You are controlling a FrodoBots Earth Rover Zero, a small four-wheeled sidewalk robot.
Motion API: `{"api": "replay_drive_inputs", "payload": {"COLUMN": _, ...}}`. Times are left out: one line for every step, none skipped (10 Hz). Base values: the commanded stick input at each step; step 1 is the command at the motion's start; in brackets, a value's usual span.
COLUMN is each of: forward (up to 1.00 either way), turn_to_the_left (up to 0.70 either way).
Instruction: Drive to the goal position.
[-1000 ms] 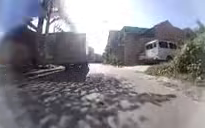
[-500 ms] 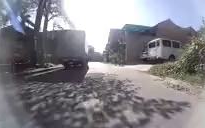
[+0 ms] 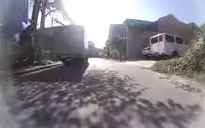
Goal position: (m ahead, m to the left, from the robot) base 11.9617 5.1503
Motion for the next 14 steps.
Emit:
{"api": "replay_drive_inputs", "payload": {"forward": 0.7, "turn_to_the_left": 0.0}}
{"api": "replay_drive_inputs", "payload": {"forward": 0.7, "turn_to_the_left": 0.0}}
{"api": "replay_drive_inputs", "payload": {"forward": 0.7, "turn_to_the_left": 0.0}}
{"api": "replay_drive_inputs", "payload": {"forward": 0.7, "turn_to_the_left": 0.0}}
{"api": "replay_drive_inputs", "payload": {"forward": 0.7, "turn_to_the_left": 0.0}}
{"api": "replay_drive_inputs", "payload": {"forward": 0.7, "turn_to_the_left": 0.0}}
{"api": "replay_drive_inputs", "payload": {"forward": 0.7, "turn_to_the_left": 0.0}}
{"api": "replay_drive_inputs", "payload": {"forward": 0.7, "turn_to_the_left": 0.0}}
{"api": "replay_drive_inputs", "payload": {"forward": 0.7, "turn_to_the_left": 0.0}}
{"api": "replay_drive_inputs", "payload": {"forward": 0.7, "turn_to_the_left": 0.0}}
{"api": "replay_drive_inputs", "payload": {"forward": 0.7, "turn_to_the_left": 0.0}}
{"api": "replay_drive_inputs", "payload": {"forward": 0.7, "turn_to_the_left": 0.0}}
{"api": "replay_drive_inputs", "payload": {"forward": 0.7, "turn_to_the_left": 0.0}}
{"api": "replay_drive_inputs", "payload": {"forward": 0.7, "turn_to_the_left": 0.0}}
